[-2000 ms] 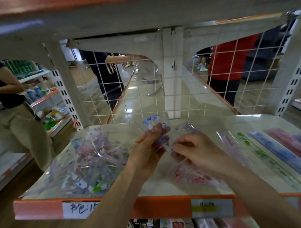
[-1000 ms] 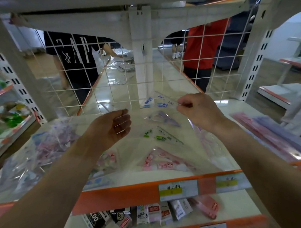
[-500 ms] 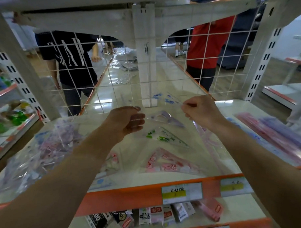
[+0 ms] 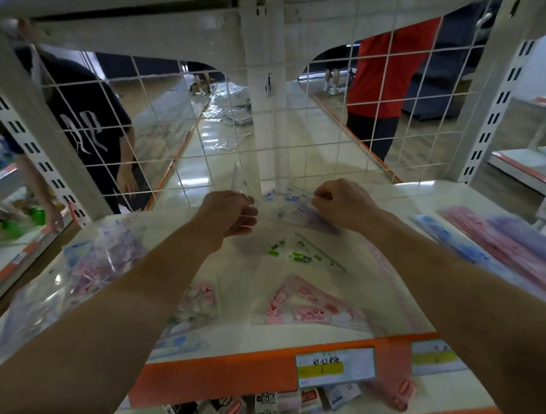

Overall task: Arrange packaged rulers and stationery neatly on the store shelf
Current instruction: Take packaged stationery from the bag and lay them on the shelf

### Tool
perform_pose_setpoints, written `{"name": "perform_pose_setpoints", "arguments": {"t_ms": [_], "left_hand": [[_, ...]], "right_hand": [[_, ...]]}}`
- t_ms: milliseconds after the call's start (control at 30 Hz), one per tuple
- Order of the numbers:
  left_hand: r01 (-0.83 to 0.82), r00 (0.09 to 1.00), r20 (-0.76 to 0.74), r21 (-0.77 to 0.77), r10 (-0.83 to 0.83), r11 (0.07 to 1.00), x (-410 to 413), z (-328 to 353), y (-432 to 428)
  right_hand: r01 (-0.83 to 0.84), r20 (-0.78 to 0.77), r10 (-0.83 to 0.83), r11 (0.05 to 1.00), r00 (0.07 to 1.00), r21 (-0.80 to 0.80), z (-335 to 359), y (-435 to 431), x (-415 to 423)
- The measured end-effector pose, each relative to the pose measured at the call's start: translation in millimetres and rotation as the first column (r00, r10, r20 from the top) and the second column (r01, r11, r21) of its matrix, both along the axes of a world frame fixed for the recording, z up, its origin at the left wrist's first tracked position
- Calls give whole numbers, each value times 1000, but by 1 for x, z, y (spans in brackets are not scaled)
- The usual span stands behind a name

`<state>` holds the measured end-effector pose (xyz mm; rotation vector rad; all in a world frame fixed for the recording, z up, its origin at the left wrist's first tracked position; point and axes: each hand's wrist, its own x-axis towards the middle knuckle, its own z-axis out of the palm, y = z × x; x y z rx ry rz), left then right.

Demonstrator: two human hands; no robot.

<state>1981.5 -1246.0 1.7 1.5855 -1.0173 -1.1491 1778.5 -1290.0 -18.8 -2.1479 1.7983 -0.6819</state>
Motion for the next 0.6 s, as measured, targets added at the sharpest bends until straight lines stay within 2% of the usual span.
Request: {"name": "perform_pose_setpoints", "arguments": {"t_ms": [200, 333, 400, 500, 600], "left_hand": [[-20, 1000, -2, -114, 20, 993, -12, 4, 0], [98, 988, 131, -137, -80, 986, -7, 4, 9], [85, 988, 140, -160, -62, 983, -4, 6, 10], [76, 996, 51, -141, -70, 987, 0, 12, 8], [115, 992, -40, -78, -118, 990, 1, 14, 8]], "right_hand": [[24, -5, -24, 1000, 1000, 17, -2, -4, 3], [-8, 1, 8, 1000, 1000, -29, 3, 3, -5], [-70, 64, 74, 995, 995, -66, 8, 12, -5], [-149, 151, 158, 986, 976, -71, 16, 24, -4], [-169, 355, 163, 985, 920, -15, 24, 30, -5]]}}
